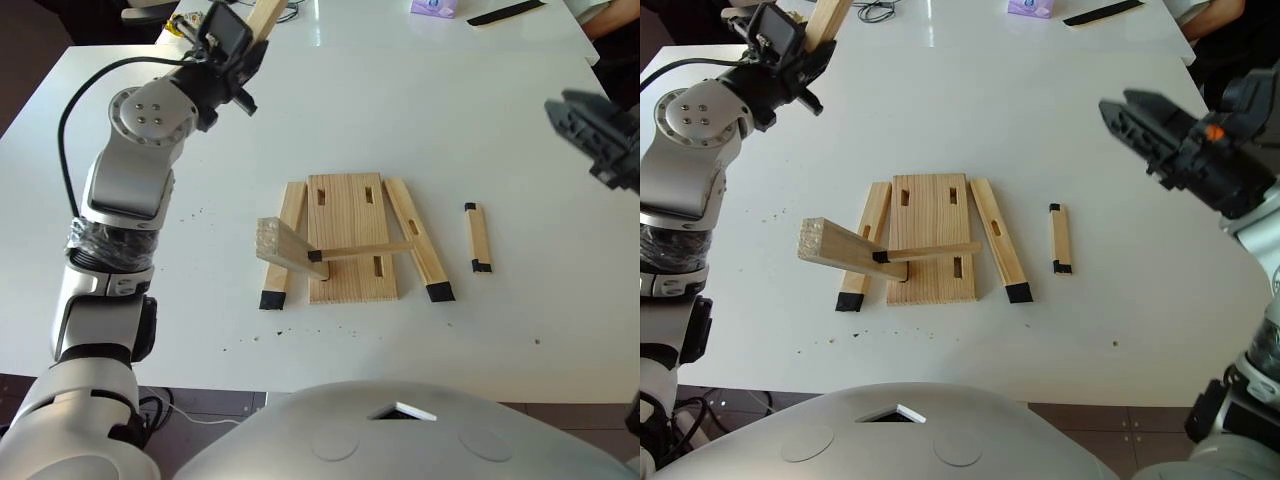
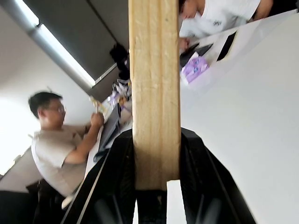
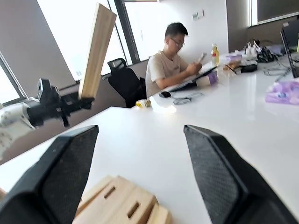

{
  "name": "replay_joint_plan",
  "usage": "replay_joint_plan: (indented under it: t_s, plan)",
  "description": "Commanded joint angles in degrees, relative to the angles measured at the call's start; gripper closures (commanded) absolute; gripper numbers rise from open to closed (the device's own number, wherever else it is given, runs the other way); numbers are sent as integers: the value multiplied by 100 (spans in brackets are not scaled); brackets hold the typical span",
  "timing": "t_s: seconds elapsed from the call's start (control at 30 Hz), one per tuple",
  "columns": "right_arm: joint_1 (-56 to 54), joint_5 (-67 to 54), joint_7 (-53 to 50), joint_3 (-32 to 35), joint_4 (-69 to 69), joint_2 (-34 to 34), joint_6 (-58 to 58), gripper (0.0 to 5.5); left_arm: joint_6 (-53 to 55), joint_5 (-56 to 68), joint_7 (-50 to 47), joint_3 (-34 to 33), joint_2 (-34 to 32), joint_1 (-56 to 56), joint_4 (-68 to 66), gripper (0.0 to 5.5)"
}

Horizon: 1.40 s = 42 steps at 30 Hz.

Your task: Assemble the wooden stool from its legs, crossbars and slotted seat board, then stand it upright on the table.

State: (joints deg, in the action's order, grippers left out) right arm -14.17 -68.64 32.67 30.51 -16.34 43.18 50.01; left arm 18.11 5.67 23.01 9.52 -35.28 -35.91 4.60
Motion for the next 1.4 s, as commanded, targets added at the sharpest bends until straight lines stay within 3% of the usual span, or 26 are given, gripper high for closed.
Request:
replay_joint_plan:
  t_s: [0.03,0.2,0.33,0.73,1.4]
  plan:
    - [-779,-244,-379,-587,-165,-448,-22,214,-54,166,90,-108,456,-35,387,441]
    - [-1147,539,-339,-1559,-321,-1004,-465,214,247,526,168,-136,980,-80,936,441]
    - [-1498,967,-198,-1934,-90,-1262,-736,214,303,517,284,-130,1098,-110,1074,441]
    - [-2445,992,-179,-1860,547,-1641,-739,214,8,161,506,5,1147,235,1160,441]
    - [-3055,1012,-242,-2002,951,-1969,-350,214,-341,-297,422,125,1302,703,1366,441]
